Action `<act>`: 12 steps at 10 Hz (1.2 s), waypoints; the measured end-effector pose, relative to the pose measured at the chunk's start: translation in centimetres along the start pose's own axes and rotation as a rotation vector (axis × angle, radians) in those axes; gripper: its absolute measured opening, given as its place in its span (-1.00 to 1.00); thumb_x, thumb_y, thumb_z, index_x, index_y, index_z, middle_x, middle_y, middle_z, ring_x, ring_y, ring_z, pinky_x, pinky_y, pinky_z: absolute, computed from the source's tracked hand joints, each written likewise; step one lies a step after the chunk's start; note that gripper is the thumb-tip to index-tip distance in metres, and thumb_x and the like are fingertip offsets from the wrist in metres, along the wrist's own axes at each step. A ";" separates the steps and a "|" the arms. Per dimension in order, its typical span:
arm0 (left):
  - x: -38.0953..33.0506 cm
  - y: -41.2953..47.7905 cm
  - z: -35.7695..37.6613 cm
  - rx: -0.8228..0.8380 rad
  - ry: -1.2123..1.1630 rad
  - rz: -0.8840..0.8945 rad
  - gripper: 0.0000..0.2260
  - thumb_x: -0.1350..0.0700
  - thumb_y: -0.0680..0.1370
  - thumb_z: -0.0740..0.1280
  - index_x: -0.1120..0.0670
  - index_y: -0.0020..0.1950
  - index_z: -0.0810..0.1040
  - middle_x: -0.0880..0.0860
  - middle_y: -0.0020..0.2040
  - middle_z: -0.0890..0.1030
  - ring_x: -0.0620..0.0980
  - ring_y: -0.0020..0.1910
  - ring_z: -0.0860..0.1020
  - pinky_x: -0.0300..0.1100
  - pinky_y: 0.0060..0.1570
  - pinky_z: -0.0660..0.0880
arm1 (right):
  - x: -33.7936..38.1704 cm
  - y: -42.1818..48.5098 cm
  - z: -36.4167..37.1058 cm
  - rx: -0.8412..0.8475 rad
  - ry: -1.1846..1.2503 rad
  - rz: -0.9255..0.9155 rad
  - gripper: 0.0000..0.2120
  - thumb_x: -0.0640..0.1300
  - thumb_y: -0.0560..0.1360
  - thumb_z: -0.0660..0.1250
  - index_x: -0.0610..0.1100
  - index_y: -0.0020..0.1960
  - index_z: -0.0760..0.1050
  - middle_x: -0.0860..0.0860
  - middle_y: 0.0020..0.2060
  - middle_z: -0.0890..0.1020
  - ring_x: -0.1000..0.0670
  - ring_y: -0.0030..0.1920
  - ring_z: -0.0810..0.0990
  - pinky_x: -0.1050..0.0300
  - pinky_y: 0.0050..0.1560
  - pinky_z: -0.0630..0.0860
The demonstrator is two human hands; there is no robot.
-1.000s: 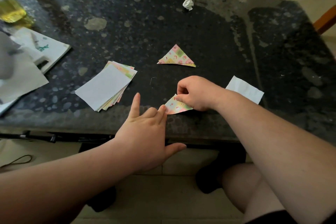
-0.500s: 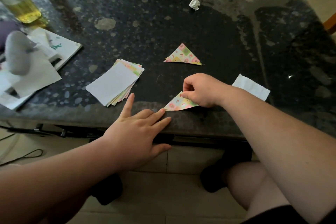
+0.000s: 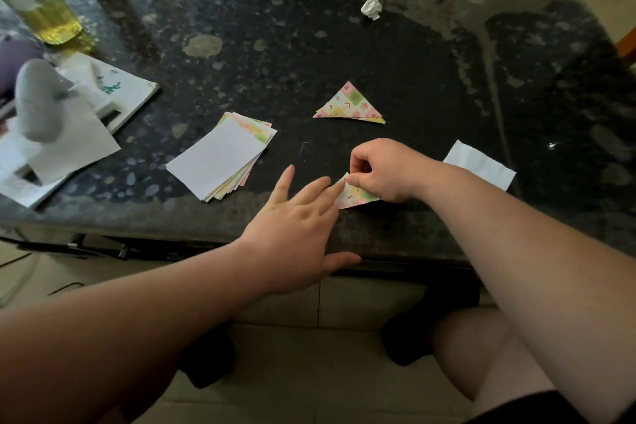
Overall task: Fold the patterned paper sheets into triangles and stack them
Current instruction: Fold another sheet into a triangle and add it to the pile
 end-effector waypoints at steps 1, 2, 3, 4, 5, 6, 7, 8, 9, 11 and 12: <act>0.3 0.6 0.3 0.007 -0.069 0.020 -0.24 -0.48 0.57 -0.07 0.09 0.49 0.27 0.01 0.67 0.04 -0.04 0.65 -0.09 0.30 0.52 -0.32 | 0.0 0.1 -0.1 -0.008 -0.010 -0.005 -0.90 0.03 0.61 0.39 0.11 -0.07 0.52 0.13 -0.06 0.57 0.08 -0.03 0.56 0.11 0.00 0.56; 0.9 0.9 0.3 -0.014 -0.056 -0.008 -0.21 -0.49 0.56 -0.10 -0.01 0.63 0.09 -0.08 0.66 0.09 -0.09 0.64 0.01 0.35 0.48 -0.36 | -0.1 0.2 0.0 0.001 -0.014 -0.006 -0.90 0.03 0.61 0.39 0.11 -0.08 0.53 0.14 -0.07 0.57 0.09 -0.04 0.56 0.13 -0.04 0.54; 1.4 1.1 0.7 0.030 -0.019 -0.020 -0.18 -0.52 0.52 -0.15 -0.11 0.67 -0.07 -0.15 0.66 0.01 -0.11 0.63 -0.03 0.39 0.46 -0.36 | -0.2 0.3 0.1 0.008 -0.003 0.004 -0.89 0.04 0.60 0.40 0.11 -0.09 0.53 0.14 -0.07 0.57 0.09 -0.03 0.56 0.15 -0.08 0.52; 1.5 1.1 0.9 0.066 -0.028 -0.024 -0.11 -0.58 0.46 -0.15 -0.12 0.67 -0.16 -0.15 0.67 -0.07 -0.07 0.64 -0.11 0.39 0.45 -0.38 | -0.1 0.0 -0.6 -0.027 0.029 0.053 -0.87 0.07 0.55 0.45 0.07 -0.07 0.53 0.11 -0.07 0.59 0.07 -0.04 0.57 0.15 -0.15 0.50; 1.1 0.8 1.8 0.148 -0.005 -0.031 0.03 -0.65 0.37 -0.14 -0.06 0.63 -0.37 -0.12 0.65 -0.29 0.00 0.63 -0.29 0.41 0.44 -0.38 | -0.9 -0.7 -0.8 0.045 -0.048 0.228 -0.59 0.21 0.41 0.52 -0.06 -0.03 0.48 0.01 -0.10 0.59 0.01 -0.11 0.57 0.05 -0.20 0.50; 0.8 0.6 2.5 0.193 0.000 -0.034 0.12 -0.68 0.31 -0.14 -0.02 0.60 -0.44 -0.08 0.61 -0.41 0.04 0.58 -0.41 0.41 0.44 -0.36 | -1.6 -1.6 -0.1 0.175 -0.127 0.368 -0.46 0.32 0.33 0.55 -0.10 -0.13 0.44 -0.03 -0.15 0.58 -0.03 -0.16 0.58 0.08 -0.26 0.42; 0.8 0.6 2.7 0.200 -0.041 -0.041 0.14 -0.69 0.30 -0.11 -0.01 0.59 -0.45 -0.08 0.59 -0.44 0.04 0.56 -0.46 0.38 0.45 -0.38 | -1.0 -1.9 0.1 0.206 -0.112 0.378 -0.45 0.33 0.34 0.55 -0.11 -0.06 0.48 -0.04 -0.15 0.60 -0.05 -0.16 0.62 0.11 -0.23 0.47; 0.8 0.6 2.9 0.197 -0.039 -0.040 0.15 -0.70 0.29 -0.09 -0.01 0.59 -0.44 -0.08 0.60 -0.44 0.04 0.55 -0.47 0.38 0.46 -0.37 | -0.8 -1.9 0.0 0.243 -0.120 0.391 -0.43 0.33 0.37 0.53 -0.13 -0.01 0.46 -0.06 -0.21 0.58 -0.05 -0.23 0.59 0.13 -0.29 0.44; 0.9 0.6 2.8 0.199 -0.020 -0.036 0.16 -0.71 0.28 -0.09 -0.01 0.60 -0.43 -0.07 0.60 -0.43 0.05 0.56 -0.45 0.38 0.46 -0.37 | -1.6 -1.9 0.3 0.299 -0.088 0.439 -0.37 0.37 0.36 0.52 -0.16 0.05 0.50 -0.10 -0.21 0.57 -0.07 -0.21 0.59 0.08 -0.15 0.50; 1.0 0.6 2.9 0.225 -0.004 -0.029 0.18 -0.71 0.27 -0.07 -0.01 0.61 -0.43 -0.07 0.60 -0.42 0.05 0.57 -0.44 0.38 0.46 -0.36 | -3.8 -2.3 0.6 0.364 -0.037 0.530 -0.16 0.40 0.35 0.50 -0.20 0.36 0.53 -0.10 -0.15 0.57 -0.09 -0.15 0.58 0.02 -0.05 0.52; 1.0 0.7 2.8 0.228 -0.001 -0.030 0.18 -0.71 0.28 -0.06 -0.01 0.61 -0.42 -0.07 0.60 -0.43 0.05 0.57 -0.44 0.39 0.46 -0.37 | -4.5 -2.3 0.7 0.347 -0.021 0.540 -0.20 0.40 0.34 0.51 -0.21 0.28 0.55 -0.12 -0.13 0.60 -0.09 -0.14 0.60 0.04 -0.11 0.52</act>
Point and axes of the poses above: each hand's wrist, its own y-axis towards the middle knuckle, its own z-axis out of the palm, x = y × z, the point moved 7 cm from there along y, towards the middle knuckle
